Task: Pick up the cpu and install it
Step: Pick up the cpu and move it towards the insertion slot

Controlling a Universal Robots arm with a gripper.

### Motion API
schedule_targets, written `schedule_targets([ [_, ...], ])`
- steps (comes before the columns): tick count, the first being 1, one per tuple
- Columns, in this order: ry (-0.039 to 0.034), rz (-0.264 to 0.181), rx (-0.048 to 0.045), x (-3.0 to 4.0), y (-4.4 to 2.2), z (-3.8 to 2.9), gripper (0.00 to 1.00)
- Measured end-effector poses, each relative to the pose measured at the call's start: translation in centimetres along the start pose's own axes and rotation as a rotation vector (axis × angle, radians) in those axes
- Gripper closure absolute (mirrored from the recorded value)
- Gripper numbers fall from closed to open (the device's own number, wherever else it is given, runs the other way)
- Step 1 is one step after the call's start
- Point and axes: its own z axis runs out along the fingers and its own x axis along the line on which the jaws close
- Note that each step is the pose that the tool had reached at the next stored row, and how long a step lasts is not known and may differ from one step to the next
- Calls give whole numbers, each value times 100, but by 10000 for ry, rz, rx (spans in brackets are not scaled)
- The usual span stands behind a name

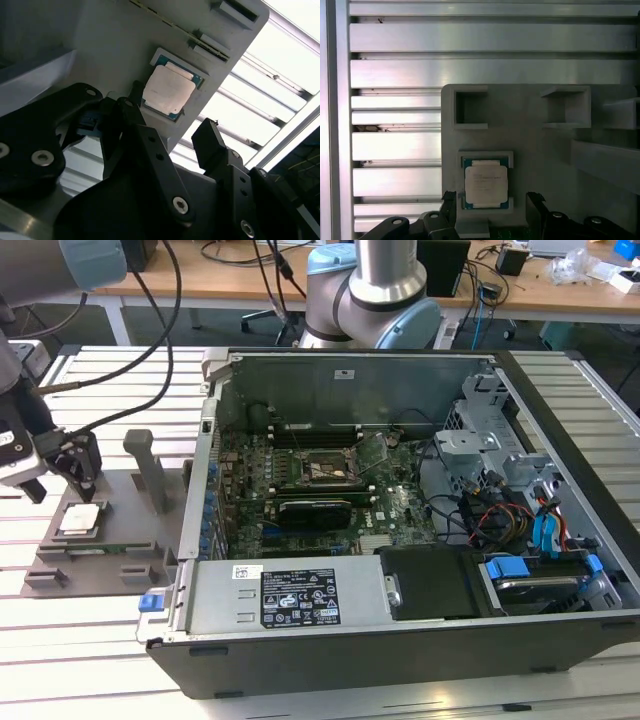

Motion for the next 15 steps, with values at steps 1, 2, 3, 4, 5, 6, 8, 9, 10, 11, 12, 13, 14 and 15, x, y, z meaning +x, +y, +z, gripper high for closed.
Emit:
schedule_targets([
  [1, 0, -13, 5, -3, 0, 14, 34],
  [2, 0, -27, 10, -6, 0, 29, 34],
  [3, 0, -39, 15, -7, 1, 46, 34],
  [4, 0, -46, 18, -7, 1, 62, 34],
  [5, -1, -52, 20, -7, 1, 82, 34],
  [6, 0, -58, 20, -7, 1, 96, 34],
  [8, -1, -70, 20, -5, 2, 137, 34],
  [9, -1, -79, 20, -5, 2, 165, 34],
  [10, 0, -84, 20, -4, 2, 182, 34],
  [11, -1, -91, 20, -3, 2, 210, 34],
  [12, -2, -101, 19, -3, 3, 249, 34],
  [13, -1, -105, 19, -2, 3, 265, 34],
  [14, -2, -111, 19, -2, 4, 287, 34],
  [15, -1, -120, 19, -1, 4, 314, 34],
])
